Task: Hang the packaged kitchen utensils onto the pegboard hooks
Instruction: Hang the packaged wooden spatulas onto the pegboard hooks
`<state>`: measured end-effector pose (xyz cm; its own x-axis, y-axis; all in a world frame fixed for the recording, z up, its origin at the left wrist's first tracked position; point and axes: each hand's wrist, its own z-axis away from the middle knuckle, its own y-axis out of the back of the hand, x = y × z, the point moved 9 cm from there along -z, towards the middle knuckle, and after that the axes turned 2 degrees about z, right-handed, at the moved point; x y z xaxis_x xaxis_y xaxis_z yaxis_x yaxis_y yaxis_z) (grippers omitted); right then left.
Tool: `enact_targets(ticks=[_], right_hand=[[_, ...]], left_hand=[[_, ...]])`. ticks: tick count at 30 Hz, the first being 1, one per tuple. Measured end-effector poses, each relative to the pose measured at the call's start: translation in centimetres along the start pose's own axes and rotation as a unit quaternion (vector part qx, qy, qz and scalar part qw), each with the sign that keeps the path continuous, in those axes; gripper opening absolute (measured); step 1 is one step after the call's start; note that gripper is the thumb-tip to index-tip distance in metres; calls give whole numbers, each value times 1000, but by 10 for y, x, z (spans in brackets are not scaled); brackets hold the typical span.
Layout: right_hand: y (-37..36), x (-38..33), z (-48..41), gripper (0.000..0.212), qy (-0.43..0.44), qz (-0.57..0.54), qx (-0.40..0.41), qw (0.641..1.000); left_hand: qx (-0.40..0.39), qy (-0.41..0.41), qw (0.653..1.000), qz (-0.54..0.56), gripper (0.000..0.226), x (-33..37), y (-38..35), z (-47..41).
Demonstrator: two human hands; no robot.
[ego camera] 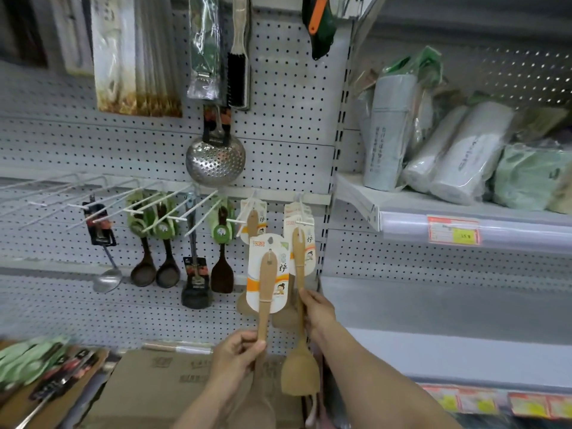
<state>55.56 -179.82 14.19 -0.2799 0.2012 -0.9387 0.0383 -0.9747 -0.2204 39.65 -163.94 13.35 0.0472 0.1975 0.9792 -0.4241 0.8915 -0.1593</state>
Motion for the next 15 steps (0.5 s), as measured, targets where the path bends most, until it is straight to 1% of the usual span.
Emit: enact_targets(ticks=[2,4,6,8,9,11,13,14,15], right_hand=[[-2,-4,2,11,-9,18,-4,1000],[3,-15,4,10,8,34,11,999],[11,-37,6,3,52,40,43,997],[15,-62,14,9,106,19,55,993],[14,-75,21,15,130,-3,44,990],[7,-98,36,28,174,-42,-9,984],[-1,-115,47,38,204,-40,-63,976],[-4,-123,52,34,217,-32,-74,973],[-5,-130,54,26,231,-17,-75,970]], left_hand=[[7,7,1000,-1,4,-2,-1,-1],[8,11,1000,-2,5,-3,-3,-2],[6,11,1000,-6,5,-4,-7,-3],[2,11,1000,-11,6,-7,-14,-4],[0,15,1000,-13,7,-9,-18,-3],[-11,21,1000,-13,7,-13,-28,-2],[-16,20,1000,-15,8,-16,-38,-3],[-16,19,1000,-15,8,-16,-42,-4],[-15,21,1000,-15,8,-17,-45,-5]])
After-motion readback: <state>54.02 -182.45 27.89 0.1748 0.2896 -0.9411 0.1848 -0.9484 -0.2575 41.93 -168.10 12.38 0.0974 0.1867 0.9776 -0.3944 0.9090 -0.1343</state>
